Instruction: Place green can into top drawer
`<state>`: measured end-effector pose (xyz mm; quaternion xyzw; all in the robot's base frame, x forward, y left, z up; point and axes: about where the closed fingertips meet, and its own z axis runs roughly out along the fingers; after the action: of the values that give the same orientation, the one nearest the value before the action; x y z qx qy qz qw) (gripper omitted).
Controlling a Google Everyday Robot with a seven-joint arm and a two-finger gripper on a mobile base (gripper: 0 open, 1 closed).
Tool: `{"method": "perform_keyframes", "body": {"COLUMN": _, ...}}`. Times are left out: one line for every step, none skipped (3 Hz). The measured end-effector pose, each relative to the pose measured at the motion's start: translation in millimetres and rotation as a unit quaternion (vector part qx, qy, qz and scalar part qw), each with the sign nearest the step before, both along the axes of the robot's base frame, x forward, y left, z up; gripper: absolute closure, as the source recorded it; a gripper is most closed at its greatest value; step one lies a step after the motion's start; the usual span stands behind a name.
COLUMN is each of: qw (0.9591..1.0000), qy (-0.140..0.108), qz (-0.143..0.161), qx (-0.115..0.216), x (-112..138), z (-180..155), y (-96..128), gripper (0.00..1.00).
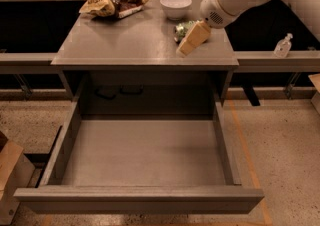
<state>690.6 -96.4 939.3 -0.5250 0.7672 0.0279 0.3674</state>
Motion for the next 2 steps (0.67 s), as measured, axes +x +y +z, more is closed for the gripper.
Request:
{"method": "perform_keyframes", "body": {"qw": 0.9992, "qy": 0.007, "qz": -0.037, "qx": 0.016, "x": 27.6, "z": -20.6, "y": -1.8, "gripper": 0.00}}
{"method": "perform_keyframes", "body": {"qw": 0.9977, "qy": 0.014, "qz": -0.062, "qx": 0.024, "x": 56.5, "z": -46.1, "y": -8.8, "gripper": 0.00}}
